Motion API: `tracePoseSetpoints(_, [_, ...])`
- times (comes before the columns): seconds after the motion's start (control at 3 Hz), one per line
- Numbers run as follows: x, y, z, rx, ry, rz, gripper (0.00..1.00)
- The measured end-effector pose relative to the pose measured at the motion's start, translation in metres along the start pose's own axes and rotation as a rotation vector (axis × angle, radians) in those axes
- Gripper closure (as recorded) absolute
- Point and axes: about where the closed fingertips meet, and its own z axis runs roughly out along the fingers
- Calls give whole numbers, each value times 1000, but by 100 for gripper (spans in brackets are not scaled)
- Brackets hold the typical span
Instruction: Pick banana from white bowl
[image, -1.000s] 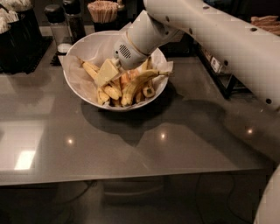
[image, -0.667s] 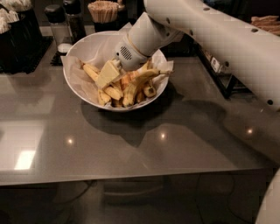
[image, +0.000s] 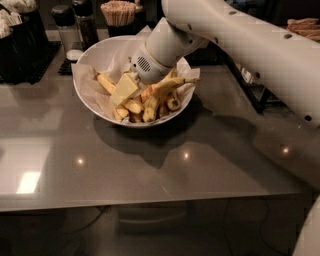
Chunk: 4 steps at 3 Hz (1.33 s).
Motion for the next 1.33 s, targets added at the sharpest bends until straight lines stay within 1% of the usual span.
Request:
tracePoseSetpoints(0.33, [9, -3, -1, 53, 26, 16, 73])
tracePoseSetpoints(0.67, [13, -5, -9, 105, 28, 18, 96])
tracePoseSetpoints(1.0, [10, 5, -20, 81, -85, -15, 100])
tracePoseSetpoints(1.33, [-4, 27, -39, -11, -307, -66, 100])
